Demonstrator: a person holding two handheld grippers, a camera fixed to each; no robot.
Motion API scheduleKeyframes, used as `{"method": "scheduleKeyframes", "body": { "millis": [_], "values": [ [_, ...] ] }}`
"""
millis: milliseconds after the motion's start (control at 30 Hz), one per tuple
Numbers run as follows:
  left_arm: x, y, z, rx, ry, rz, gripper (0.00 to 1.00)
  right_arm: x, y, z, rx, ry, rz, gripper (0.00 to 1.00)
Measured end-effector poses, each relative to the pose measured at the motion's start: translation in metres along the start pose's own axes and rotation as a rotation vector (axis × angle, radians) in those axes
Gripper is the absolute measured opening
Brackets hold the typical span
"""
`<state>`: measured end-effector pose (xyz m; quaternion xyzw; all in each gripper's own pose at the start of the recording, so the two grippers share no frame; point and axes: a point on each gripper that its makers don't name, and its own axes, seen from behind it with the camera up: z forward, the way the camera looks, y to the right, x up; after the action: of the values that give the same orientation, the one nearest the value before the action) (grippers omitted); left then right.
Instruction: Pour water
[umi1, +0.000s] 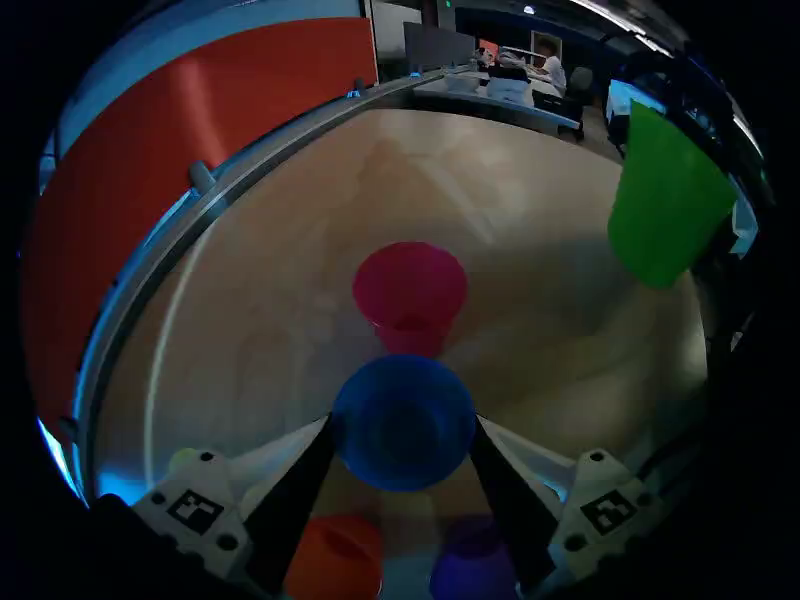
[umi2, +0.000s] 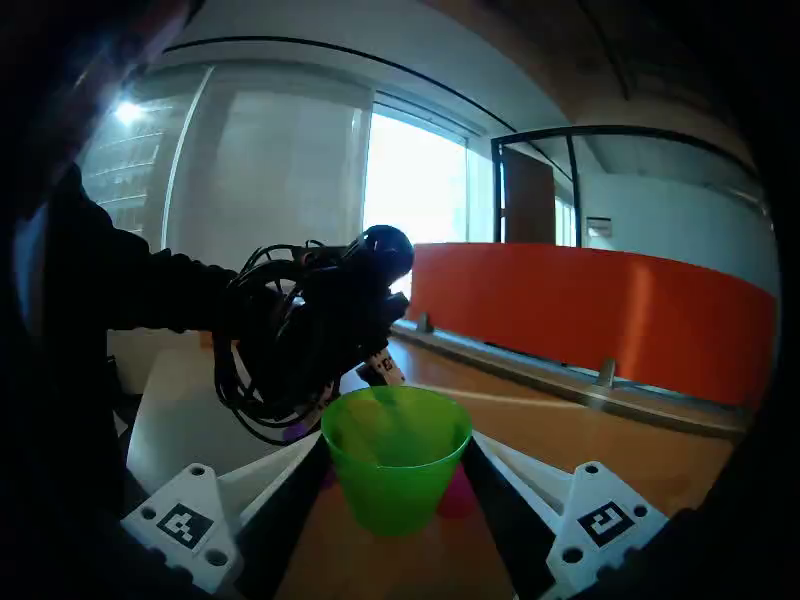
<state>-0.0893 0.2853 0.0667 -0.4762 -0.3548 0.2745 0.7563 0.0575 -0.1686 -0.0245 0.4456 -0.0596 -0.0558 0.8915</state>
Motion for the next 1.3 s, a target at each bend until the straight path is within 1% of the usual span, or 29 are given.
{"method": "scheduleKeyframes", "body": {
  "millis": [200, 300, 500, 800, 1067, 1300],
  "values": [
    [0.004, 0.001, -0.003, -0.003, 0.022, -0.011, 0.88, 0.000, 0.000, 0.000, -0.002, -0.003, 0.000, 0.91],
    [0.007, 0.000, -0.008, 0.001, 0.038, -0.016, 0.88, 0.001, -0.001, 0.000, -0.001, -0.004, -0.001, 0.91],
    [0.014, -0.006, -0.020, 0.022, 0.091, -0.031, 0.88, 0.005, -0.004, 0.001, 0.000, -0.004, -0.007, 0.91],
    [0.024, -0.008, -0.047, 0.054, 0.183, -0.040, 0.88, 0.015, -0.011, 0.002, 0.003, -0.005, -0.018, 0.91],
    [0.034, -0.010, -0.072, 0.097, 0.272, -0.053, 0.88, 0.021, -0.016, 0.002, 0.005, -0.008, -0.027, 0.91],
    [0.043, -0.011, -0.090, 0.128, 0.338, -0.069, 0.88, 0.024, -0.017, 0.001, 0.006, -0.006, -0.028, 0.91]
  ]
}}
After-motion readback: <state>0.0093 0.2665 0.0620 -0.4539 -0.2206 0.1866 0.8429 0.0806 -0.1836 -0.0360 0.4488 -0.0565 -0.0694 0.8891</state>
